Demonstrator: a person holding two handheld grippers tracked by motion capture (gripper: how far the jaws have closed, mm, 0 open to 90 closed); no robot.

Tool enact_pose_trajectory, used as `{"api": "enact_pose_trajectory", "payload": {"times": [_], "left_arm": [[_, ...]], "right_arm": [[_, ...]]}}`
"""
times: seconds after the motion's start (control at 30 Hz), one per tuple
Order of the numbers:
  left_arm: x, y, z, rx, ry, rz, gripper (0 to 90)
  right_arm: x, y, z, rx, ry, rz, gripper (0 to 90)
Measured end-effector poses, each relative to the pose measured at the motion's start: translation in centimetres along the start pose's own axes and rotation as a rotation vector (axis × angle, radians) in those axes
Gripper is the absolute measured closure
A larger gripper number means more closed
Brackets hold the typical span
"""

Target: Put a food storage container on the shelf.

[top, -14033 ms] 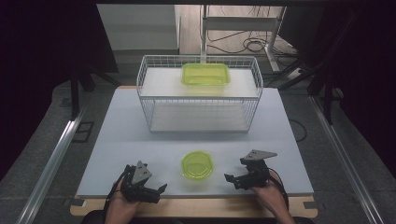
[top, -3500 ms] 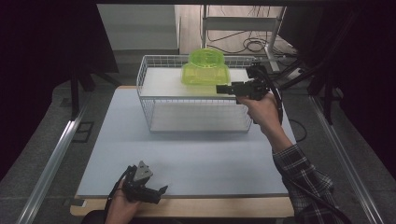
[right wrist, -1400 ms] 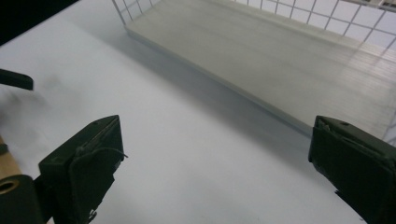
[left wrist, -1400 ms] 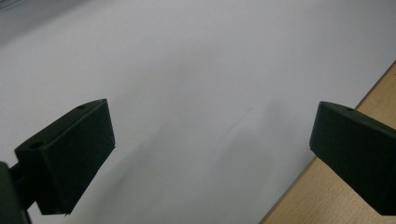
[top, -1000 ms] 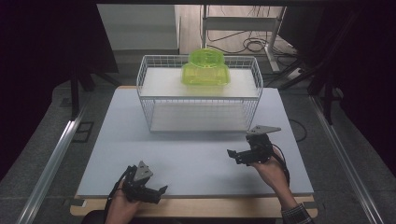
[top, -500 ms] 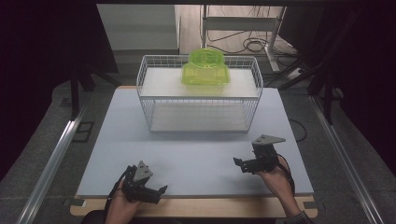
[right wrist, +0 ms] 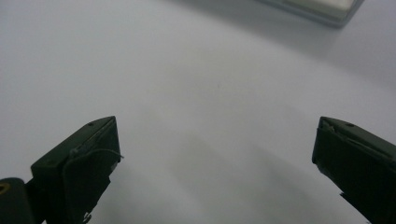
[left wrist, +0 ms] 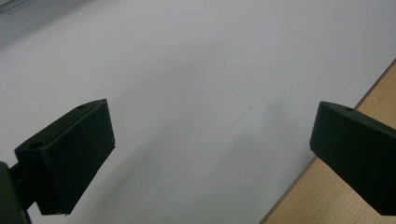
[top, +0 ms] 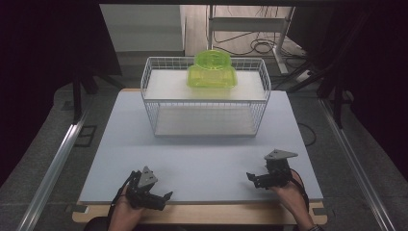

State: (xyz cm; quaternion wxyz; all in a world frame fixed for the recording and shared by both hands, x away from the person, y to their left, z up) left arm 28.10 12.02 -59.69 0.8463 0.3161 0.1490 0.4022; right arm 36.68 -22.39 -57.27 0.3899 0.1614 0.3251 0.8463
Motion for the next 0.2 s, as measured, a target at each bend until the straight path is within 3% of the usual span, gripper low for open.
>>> {"api": "enact_pose_trajectory", "payload": {"times": [0.2], "left_arm": [[-0.02, -0.01, 0.10, -0.002, 0.002, 0.000, 0.0]], "right_arm": [[-0.25, -0.36, -0.40, 0.015, 0.003, -0.001, 1.3]]}}
Point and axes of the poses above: each handheld gripper's, and its own axes: y roughly backward along the jaws, z roughly out of its top, x roughly to its left, the point moved 9 cm from there along -y, roughly forward along the jaws, and after that the axes turned 3 degrees about -x, right-handed, at the moved point
